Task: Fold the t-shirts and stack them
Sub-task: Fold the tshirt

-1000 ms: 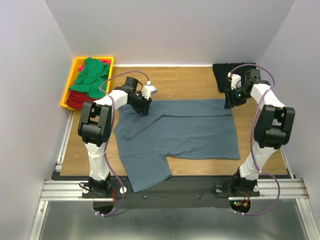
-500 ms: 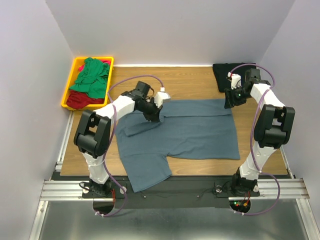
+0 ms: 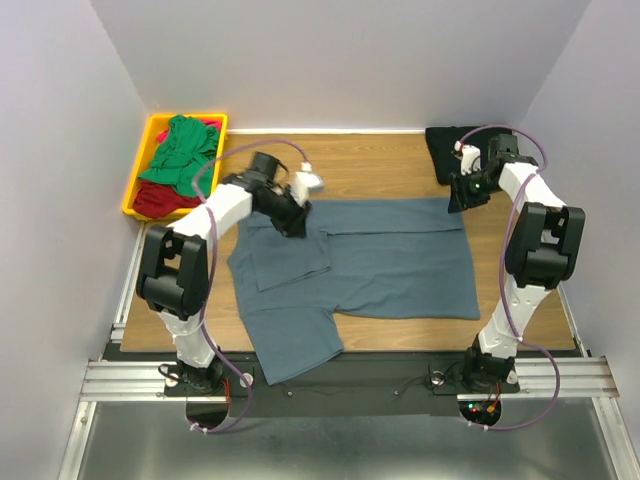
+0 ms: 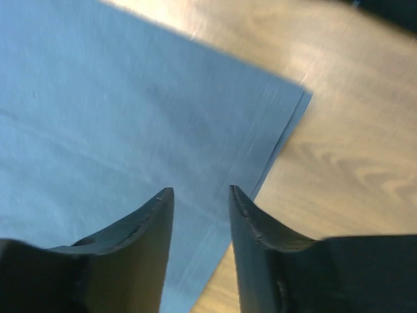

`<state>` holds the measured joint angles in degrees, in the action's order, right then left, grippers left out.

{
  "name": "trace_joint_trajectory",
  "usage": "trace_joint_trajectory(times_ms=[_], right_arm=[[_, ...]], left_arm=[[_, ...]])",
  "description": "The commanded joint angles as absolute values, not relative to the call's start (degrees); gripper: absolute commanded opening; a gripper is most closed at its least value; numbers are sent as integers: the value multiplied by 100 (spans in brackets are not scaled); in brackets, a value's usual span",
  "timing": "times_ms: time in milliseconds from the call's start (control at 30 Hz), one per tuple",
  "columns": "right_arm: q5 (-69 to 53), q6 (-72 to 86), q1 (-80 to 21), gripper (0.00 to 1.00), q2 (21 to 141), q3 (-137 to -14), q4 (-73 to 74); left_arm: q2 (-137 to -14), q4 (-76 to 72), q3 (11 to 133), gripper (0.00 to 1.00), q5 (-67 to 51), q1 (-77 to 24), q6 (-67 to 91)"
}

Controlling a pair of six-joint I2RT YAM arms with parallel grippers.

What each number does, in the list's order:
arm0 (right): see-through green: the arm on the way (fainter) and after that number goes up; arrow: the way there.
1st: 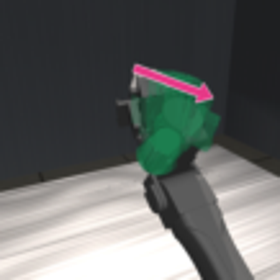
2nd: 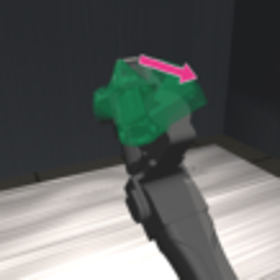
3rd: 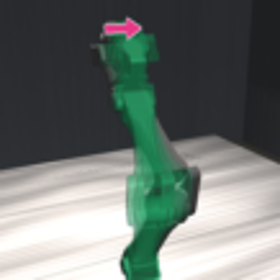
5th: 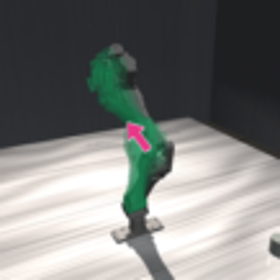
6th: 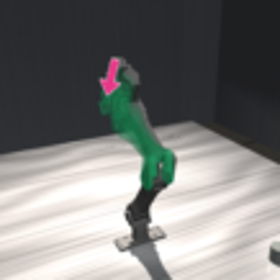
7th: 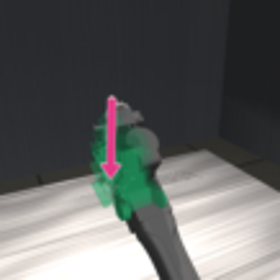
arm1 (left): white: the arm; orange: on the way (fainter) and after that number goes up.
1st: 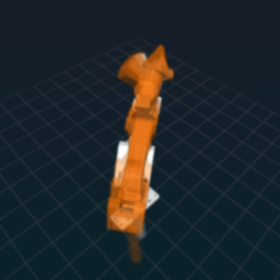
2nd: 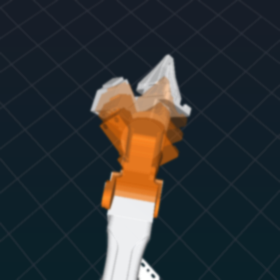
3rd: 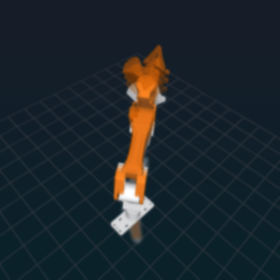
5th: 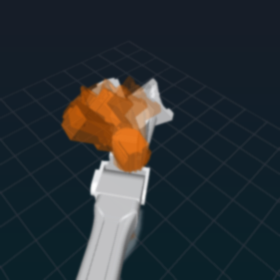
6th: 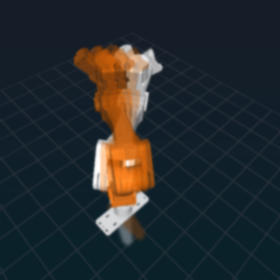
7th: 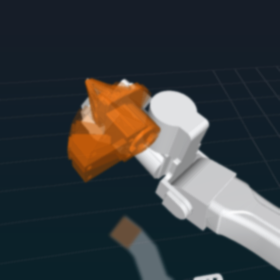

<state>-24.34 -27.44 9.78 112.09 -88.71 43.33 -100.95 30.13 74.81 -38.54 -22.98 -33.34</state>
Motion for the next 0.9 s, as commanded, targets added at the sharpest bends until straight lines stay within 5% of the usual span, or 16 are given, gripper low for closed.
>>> trace_joint_trajectory(times_ms=[0, 867], right_arm=[[-2628, -2487, 976, 43, 11513, -9430, 4280], [-1063, -1952, 677, 36, 12813, -9640, 3551]], left_arm=[[-10107, 2506, 8068, 47, -3402, -1452, -2989], [-11996, 1643, 8302, 36, -1486, -387, -1767]])
